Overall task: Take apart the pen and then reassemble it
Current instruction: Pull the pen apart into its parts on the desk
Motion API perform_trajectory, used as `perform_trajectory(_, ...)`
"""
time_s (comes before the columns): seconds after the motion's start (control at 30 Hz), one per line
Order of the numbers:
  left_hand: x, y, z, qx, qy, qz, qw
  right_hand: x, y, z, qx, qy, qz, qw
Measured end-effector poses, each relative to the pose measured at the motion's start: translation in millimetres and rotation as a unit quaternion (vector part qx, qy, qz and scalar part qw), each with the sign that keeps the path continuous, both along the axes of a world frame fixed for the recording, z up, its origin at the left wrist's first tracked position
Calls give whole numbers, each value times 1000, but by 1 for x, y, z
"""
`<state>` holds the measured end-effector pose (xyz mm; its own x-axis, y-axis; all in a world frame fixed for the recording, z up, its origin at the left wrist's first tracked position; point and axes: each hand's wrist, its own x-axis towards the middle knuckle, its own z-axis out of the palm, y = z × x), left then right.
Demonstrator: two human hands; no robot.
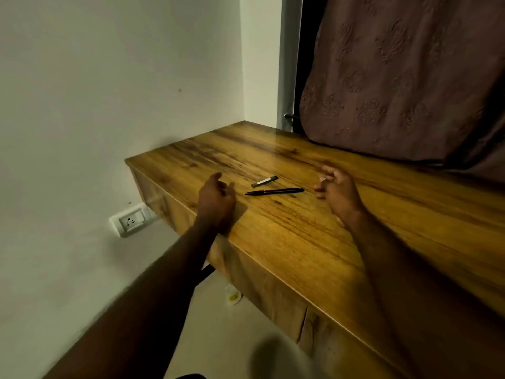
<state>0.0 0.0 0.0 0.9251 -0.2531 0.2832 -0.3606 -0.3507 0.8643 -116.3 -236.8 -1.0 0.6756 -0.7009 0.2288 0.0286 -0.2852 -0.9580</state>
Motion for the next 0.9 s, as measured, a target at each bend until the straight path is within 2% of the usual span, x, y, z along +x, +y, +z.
perform_trajectory(0.07, -2, -6, 2, 107, -55, -36, 992, 2, 2, 2, -79, 53, -5, 995)
perform_trajectory(0.17, -3, -13, -4, 277, -157, -92, 943, 5, 14, -1, -263, 187, 10, 946)
perform_trajectory(0.23, -2, -13, -6, 316, -197, -97, 923, 8, 22, 0, -326, 234, 15, 916)
perform_trajectory(0.27, -4, -13, -5, 315, -206, -93, 922, 8, 24, 1, -337, 236, 14, 911)
perform_trajectory(0.4, -9, -14, -2, 272, -210, -114, 932, -3, 26, 7, -279, 196, 22, 940)
perform_trajectory(0.53, -17, -9, 3, 228, -168, -128, 951, -20, 35, 11, -252, 185, 56, 948)
perform_trajectory(0.6, -24, -6, 1, 245, -191, -135, 941, -31, 39, 9, -257, 167, 68, 949)
perform_trajectory(0.67, -31, -6, -5, 273, -277, -147, 909, -42, 40, 4, -263, 139, 78, 951)
perform_trajectory(0.77, -36, -10, -3, 299, -343, -195, 869, -52, 38, 2, -199, 87, 82, 973)
perform_trajectory(0.83, -39, -14, 0, 300, -324, -212, 872, -54, 34, 4, -146, 70, 76, 984)
perform_trajectory(0.9, -45, -20, -1, 266, -285, -198, 899, -55, 29, 6, -102, 63, 79, 990)
